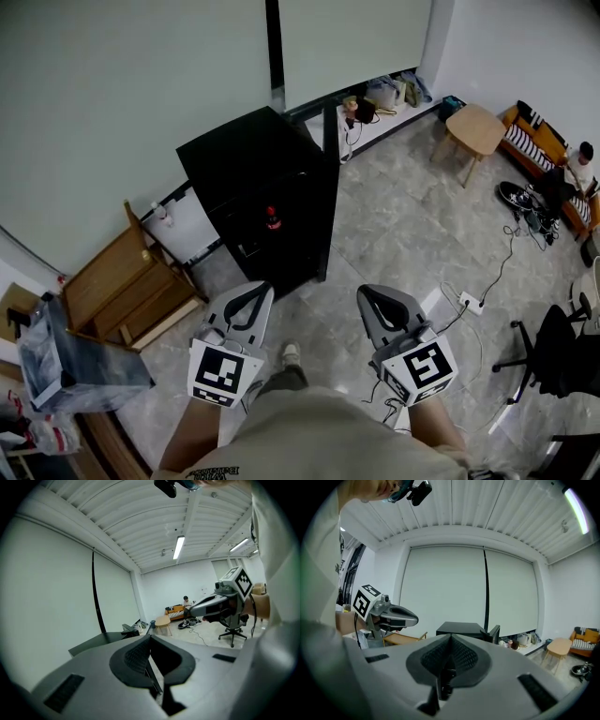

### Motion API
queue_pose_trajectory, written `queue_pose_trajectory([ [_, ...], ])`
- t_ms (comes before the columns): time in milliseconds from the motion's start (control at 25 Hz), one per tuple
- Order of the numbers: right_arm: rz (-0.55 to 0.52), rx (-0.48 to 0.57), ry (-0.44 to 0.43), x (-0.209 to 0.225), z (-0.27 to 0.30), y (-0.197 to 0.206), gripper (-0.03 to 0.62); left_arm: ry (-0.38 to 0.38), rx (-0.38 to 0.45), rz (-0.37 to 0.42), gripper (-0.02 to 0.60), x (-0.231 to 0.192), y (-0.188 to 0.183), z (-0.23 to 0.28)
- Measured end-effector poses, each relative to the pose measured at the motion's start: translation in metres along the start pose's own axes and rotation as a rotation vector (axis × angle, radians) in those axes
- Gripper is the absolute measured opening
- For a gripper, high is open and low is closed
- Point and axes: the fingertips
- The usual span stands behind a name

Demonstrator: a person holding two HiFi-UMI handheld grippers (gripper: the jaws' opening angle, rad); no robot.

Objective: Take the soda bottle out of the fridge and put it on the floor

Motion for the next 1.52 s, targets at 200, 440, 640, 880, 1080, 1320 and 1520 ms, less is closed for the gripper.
queue_pose_trajectory([
  [200, 0.004, -0.033, 0.021, 0.016, 0.049, -0.013, -0.005, 0.03, -0.006, 0.014, 0.006, -0.043, 0.0, 0.034],
  [440, 0.05, -0.024, 0.025, 0.032, 0.111, -0.034, -0.004, 0.074, -0.018, 0.054, 0.006, -0.09, 0.007, 0.08],
  [640, 0.061, -0.039, 0.052, 0.043, 0.153, -0.043, -0.003, 0.124, -0.013, 0.078, 0.006, -0.113, 0.01, 0.11],
  [880, 0.071, -0.06, 0.075, 0.054, 0.186, -0.041, -0.005, 0.154, -0.018, 0.074, 0.006, -0.131, 0.021, 0.137],
  [1080, 0.084, -0.076, 0.084, 0.064, 0.2, -0.035, -0.005, 0.148, -0.02, 0.044, 0.006, -0.141, 0.024, 0.152],
  [1320, 0.096, -0.118, 0.072, 0.084, 0.205, -0.02, -0.005, 0.116, -0.041, 0.001, 0.006, -0.137, 0.027, 0.176],
  [1520, 0.091, -0.154, 0.035, 0.103, 0.213, -0.003, -0.005, 0.053, -0.041, -0.065, 0.008, -0.138, 0.031, 0.2],
])
Point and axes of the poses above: the fingertips, and each gripper's own axes: z forward along the fingers, x to its right, y out of its underside, and after that the axes turned 9 degrees about -x, right-handed
